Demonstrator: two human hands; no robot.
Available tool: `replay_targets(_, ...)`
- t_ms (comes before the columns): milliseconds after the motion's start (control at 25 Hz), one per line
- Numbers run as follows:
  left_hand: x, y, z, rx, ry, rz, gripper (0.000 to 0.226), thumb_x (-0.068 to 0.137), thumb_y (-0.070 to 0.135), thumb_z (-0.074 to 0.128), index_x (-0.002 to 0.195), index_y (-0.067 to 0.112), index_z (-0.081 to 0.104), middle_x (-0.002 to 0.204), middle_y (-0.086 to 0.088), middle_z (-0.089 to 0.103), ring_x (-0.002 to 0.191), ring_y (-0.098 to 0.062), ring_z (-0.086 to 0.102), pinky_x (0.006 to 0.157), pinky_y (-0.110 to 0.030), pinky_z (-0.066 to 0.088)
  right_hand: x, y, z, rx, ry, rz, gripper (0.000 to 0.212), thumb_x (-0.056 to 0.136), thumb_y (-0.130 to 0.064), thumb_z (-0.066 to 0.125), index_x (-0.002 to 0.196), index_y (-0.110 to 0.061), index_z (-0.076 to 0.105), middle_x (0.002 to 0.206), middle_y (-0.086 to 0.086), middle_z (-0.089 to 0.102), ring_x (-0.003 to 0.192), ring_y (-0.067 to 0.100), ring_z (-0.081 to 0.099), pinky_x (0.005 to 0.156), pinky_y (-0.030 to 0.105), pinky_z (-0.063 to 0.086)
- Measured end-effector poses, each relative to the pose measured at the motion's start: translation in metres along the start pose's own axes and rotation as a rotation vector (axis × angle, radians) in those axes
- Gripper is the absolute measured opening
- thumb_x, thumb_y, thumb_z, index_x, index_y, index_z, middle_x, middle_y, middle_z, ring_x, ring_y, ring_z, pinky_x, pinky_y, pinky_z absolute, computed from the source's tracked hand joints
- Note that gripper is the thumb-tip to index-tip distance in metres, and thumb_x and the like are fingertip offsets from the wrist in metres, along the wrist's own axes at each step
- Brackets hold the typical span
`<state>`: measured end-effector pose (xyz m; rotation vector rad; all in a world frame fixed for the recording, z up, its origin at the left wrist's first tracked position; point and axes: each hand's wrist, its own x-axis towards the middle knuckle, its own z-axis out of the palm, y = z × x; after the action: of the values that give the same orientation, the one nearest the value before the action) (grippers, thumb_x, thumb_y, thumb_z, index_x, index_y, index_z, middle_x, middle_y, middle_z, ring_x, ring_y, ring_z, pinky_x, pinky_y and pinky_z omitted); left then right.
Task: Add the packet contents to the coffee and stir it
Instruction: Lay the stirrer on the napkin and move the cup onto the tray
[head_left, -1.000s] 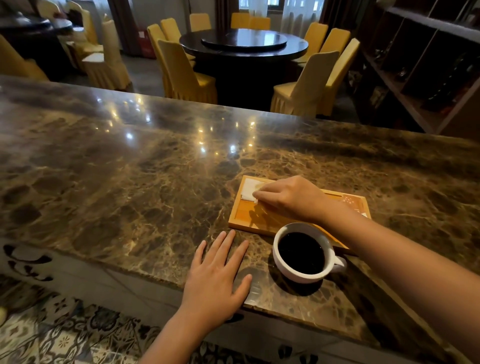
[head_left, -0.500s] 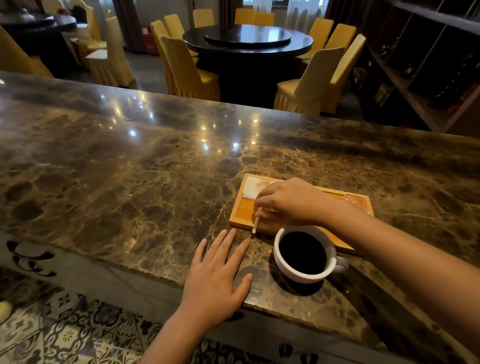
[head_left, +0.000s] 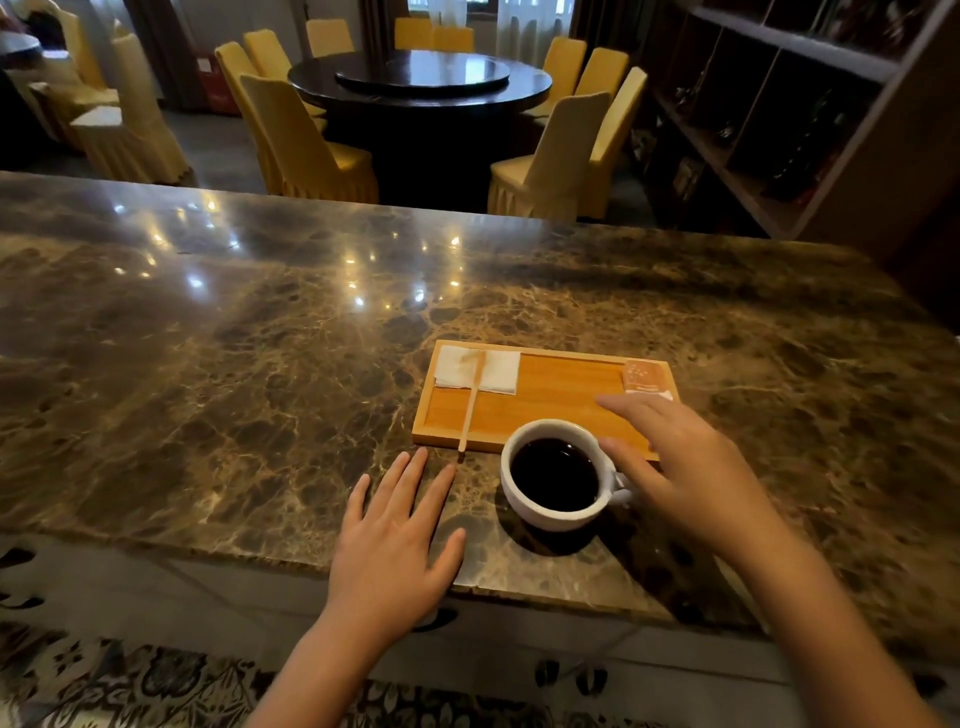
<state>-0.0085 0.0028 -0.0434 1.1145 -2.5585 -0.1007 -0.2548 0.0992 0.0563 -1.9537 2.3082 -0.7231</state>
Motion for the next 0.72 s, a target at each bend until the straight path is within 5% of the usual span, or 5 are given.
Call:
replay_targets(160,0.0,-0.001,0.0,0.005,0.003,0.01,0.058,0.087,0.05,0.033,0.138,0.023,0.039,0.144,-0.009,0.036,0.133,-0.022,0.026,0.106,-0.046,0.013,-0.028,0.012,0.017,0.268,-0.072,0.2,0.024,0.09,-0.026,0.053,0.112,-0.023,0.062,0.111,-0.006,0.064,0.093,0.006,0.054,0.076,0.014,0.039)
replay_targets(360,0.001,-0.002,0.001,0.021,-0.004,0.016,0.058,0.088,0.051,0.03,0.138,0.023,0.039,0.145,-0.009,0.035,0.134,-0.021,0.024,0.106,-0.047,0.015,-0.034,0.012,0.025,0.632,-0.126,0.387,0.014,0.092,-0.024,0.052,0.087,-0.019,0.065,0.078,0.004,0.07,0.067,0.02,0.065,0.062,0.035,0.053)
replay_targets(720,0.001,-0.002,0.001,0.019,-0.006,0.023,0.058,0.088,0.051,0.03,0.137,0.021,0.04,0.144,-0.011,0.036,0.134,-0.023,0.025,0.105,-0.053,0.022,-0.037,0.011,0.02,0.77,-0.181,0.306,0.017,0.093,-0.016,0.049,0.09,-0.009,0.064,0.077,0.001,0.068,0.068,0.017,0.065,0.066,0.032,0.057)
